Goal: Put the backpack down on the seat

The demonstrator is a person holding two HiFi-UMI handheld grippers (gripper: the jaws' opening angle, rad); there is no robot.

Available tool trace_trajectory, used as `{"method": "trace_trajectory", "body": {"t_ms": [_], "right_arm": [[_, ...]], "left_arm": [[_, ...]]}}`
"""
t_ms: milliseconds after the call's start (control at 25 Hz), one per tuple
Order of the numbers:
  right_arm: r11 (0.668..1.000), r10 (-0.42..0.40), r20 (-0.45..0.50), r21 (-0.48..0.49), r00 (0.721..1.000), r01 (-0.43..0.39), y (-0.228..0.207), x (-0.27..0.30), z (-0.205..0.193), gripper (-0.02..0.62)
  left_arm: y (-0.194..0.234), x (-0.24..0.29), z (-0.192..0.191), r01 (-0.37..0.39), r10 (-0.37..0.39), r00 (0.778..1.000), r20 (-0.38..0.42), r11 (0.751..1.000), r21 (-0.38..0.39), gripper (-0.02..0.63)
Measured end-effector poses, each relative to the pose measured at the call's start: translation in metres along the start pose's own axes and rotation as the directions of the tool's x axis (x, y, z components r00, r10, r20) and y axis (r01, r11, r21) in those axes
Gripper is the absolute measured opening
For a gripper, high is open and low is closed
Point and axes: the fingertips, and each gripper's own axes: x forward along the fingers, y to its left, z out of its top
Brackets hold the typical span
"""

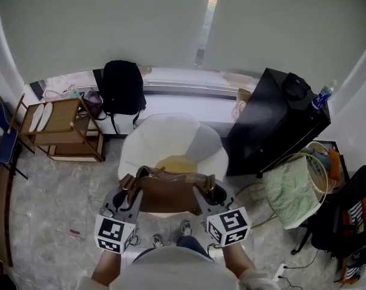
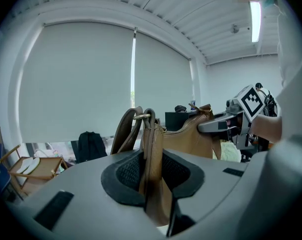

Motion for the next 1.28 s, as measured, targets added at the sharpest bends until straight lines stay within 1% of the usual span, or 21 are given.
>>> {"method": "trace_trajectory", "body": {"t_ms": [280, 440, 600, 760, 1040, 1280], "right_arm": [[0.998, 0.06, 0.015, -0.016, 0.998, -0.06, -0.045, 0.018, 0.014, 0.176], [0.994, 0.106, 0.016, -0.025, 0.994, -0.106, -0.071, 0.028, 0.017, 0.176], [0.988, 0.151, 0.007, -0.026, 0.989, -0.15, -0.095, 0.037, 0.014, 0.176], [0.982, 0.186, -0.006, -0.018, 0.983, -0.186, -0.112, 0.046, 0.009, 0.176], [0.981, 0.194, -0.024, -0.007, 0.981, -0.194, -0.117, 0.07, 0.006, 0.175], [0.99, 0.142, -0.021, -0.012, 0.99, -0.142, -0.112, 0.095, 0.019, 0.176]], "left_arm": [[-0.007, 0.037, 0.021, -0.064, 0.064, 0.998, 0.005, 0.998, -0.01, 0.103], [-0.014, 0.059, 0.02, -0.095, 0.093, 0.995, -0.042, 0.995, -0.036, 0.103], [-0.021, 0.081, 0.028, -0.141, 0.141, 0.99, -0.02, 0.989, -0.044, 0.103], [-0.025, 0.095, 0.023, -0.174, 0.171, 0.984, -0.049, 0.983, -0.062, 0.103], [-0.007, 0.111, 0.017, -0.179, 0.174, 0.982, -0.07, 0.981, -0.079, 0.103], [0.025, 0.124, 0.024, -0.118, 0.115, 0.992, -0.047, 0.991, -0.058, 0.103]]}}
